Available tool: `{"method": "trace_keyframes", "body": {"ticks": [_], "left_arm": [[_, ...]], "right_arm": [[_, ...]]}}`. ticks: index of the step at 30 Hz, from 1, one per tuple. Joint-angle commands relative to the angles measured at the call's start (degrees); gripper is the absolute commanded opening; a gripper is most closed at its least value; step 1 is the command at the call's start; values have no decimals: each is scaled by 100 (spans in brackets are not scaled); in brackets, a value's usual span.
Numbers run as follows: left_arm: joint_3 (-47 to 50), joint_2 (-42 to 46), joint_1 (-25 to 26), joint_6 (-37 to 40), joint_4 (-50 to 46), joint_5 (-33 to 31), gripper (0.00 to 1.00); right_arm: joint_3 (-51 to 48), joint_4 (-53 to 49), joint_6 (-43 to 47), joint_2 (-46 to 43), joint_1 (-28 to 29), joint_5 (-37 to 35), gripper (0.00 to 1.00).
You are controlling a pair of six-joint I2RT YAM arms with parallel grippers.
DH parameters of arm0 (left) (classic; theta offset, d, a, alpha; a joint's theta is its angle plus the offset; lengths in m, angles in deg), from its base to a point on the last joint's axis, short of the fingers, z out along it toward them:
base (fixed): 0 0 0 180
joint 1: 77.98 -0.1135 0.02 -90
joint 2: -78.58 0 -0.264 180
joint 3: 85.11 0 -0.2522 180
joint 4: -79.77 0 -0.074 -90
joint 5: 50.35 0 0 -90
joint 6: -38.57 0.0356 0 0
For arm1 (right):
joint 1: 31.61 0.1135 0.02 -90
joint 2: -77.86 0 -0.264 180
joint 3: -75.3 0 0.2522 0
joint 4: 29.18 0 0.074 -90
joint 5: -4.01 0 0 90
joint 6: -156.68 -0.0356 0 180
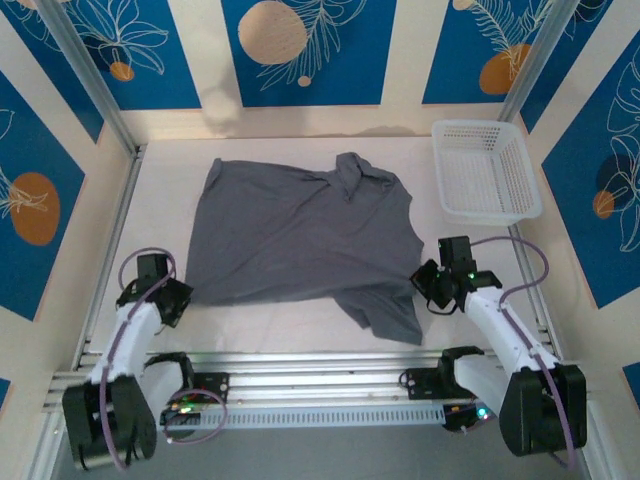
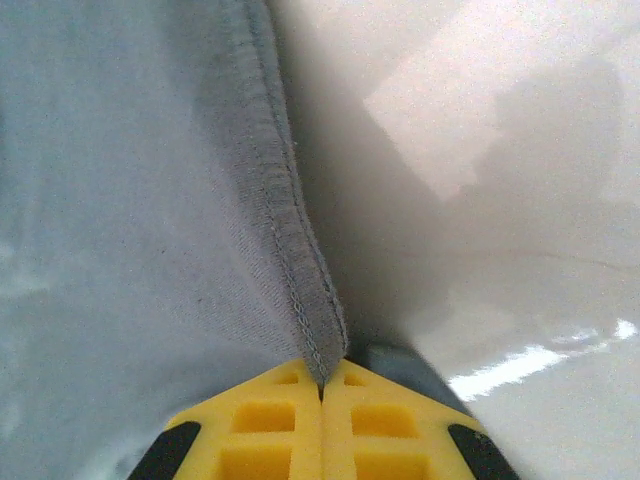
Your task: Fold the inside-out t-shirt
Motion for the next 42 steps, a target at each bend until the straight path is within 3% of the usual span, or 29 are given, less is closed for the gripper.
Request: {"method": "trace_keyframes", "body": {"ticks": [1, 8, 16, 22, 34, 42], "left_arm": [[-217, 597, -79, 152, -737, -147, 0], [-1138, -34, -79, 464, -504, 46, 0], [-2248, -1173, -70, 852, 146, 179, 0], [-2446, -2086, -44, 973, 1107, 762, 0], [-3325, -3344, 136, 1638, 1619, 1263, 0], [-3641, -4131, 387, 1591, 1620, 948, 0]], "right_arm": [[-160, -482, 118, -278, -135, -168, 1], [555, -496, 509, -168, -263, -116, 1], [1930, -200, 1125, 1231, -419, 7, 0], [2392, 126, 1216, 1984, -534, -18, 0], [2645, 338, 1060, 2703, -848, 45, 0], [2551, 471, 979, 2891, -990, 85, 0]]}}
